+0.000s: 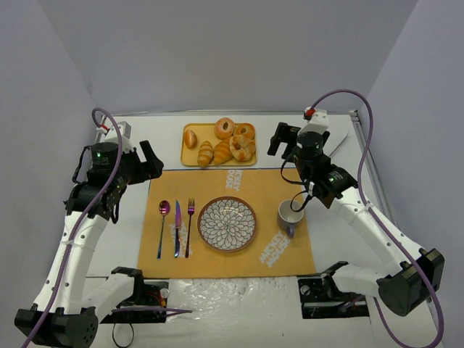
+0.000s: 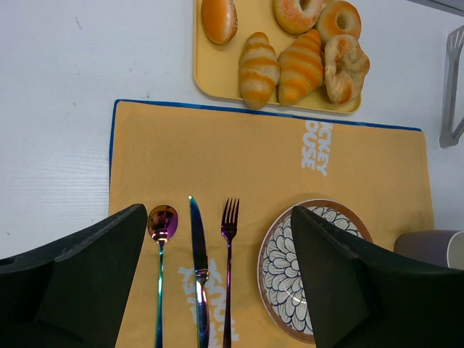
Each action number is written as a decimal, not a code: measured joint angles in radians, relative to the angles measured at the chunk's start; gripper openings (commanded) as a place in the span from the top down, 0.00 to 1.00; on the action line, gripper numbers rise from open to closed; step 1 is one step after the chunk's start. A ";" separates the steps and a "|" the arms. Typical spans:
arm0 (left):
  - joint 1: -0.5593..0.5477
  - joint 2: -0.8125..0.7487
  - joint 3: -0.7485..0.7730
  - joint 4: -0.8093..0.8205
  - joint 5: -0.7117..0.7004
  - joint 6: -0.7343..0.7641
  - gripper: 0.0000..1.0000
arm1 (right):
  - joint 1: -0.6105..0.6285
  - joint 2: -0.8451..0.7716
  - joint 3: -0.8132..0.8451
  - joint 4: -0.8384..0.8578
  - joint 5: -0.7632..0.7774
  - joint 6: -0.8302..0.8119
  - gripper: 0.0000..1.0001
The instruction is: Place the bread
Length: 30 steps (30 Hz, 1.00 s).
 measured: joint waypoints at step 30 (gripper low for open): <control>0.000 0.000 0.000 0.000 0.014 0.000 0.23 | -0.423 0.693 0.338 -0.127 0.018 0.006 0.00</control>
